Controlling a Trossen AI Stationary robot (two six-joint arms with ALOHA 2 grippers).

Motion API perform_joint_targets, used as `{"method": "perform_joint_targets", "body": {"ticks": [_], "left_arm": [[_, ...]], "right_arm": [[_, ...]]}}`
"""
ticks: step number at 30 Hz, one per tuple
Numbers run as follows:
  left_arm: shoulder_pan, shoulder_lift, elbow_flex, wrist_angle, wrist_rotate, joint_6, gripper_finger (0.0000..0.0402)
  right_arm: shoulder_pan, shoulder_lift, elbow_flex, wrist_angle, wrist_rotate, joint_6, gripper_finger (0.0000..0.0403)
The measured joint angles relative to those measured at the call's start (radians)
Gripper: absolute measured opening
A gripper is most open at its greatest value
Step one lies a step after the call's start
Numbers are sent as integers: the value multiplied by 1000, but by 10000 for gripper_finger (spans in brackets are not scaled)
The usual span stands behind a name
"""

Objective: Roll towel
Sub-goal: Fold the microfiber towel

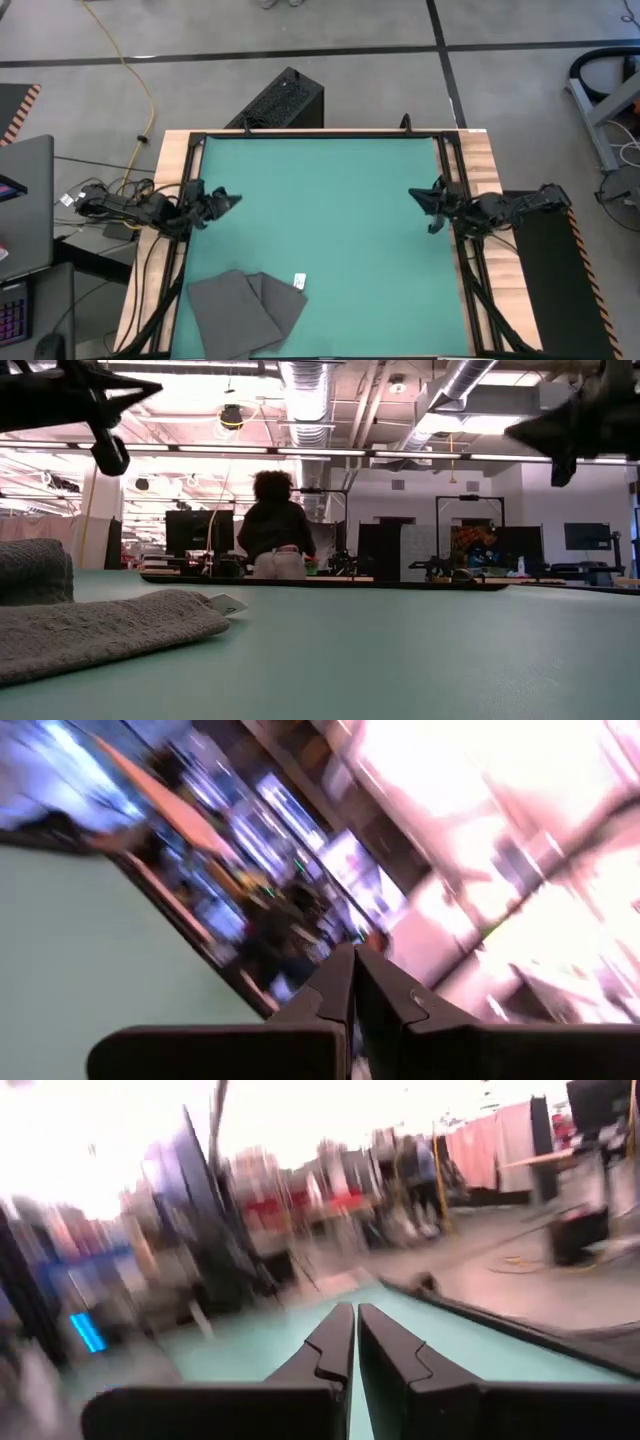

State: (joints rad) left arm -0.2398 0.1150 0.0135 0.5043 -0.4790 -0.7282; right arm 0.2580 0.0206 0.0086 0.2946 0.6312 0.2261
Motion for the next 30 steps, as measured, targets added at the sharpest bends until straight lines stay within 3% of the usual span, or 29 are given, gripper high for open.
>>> {"method": "perform_joint_targets", "body": {"ticks": [7,23,26,30], "left_arm": [[0,0,7,-48,-106,31,0],[0,3,11,-228,-57,-136,0],[0,3,11,-198,-44,-179,0],[0,3,12,-28,54,-161,3]], "right_arm": [[-33,0,0,268,0,259,45],[-32,-1,0,256,-1,298,45],[-32,-1,0,262,-4,298,45],[-32,-1,0,271,-3,303,45]]}}
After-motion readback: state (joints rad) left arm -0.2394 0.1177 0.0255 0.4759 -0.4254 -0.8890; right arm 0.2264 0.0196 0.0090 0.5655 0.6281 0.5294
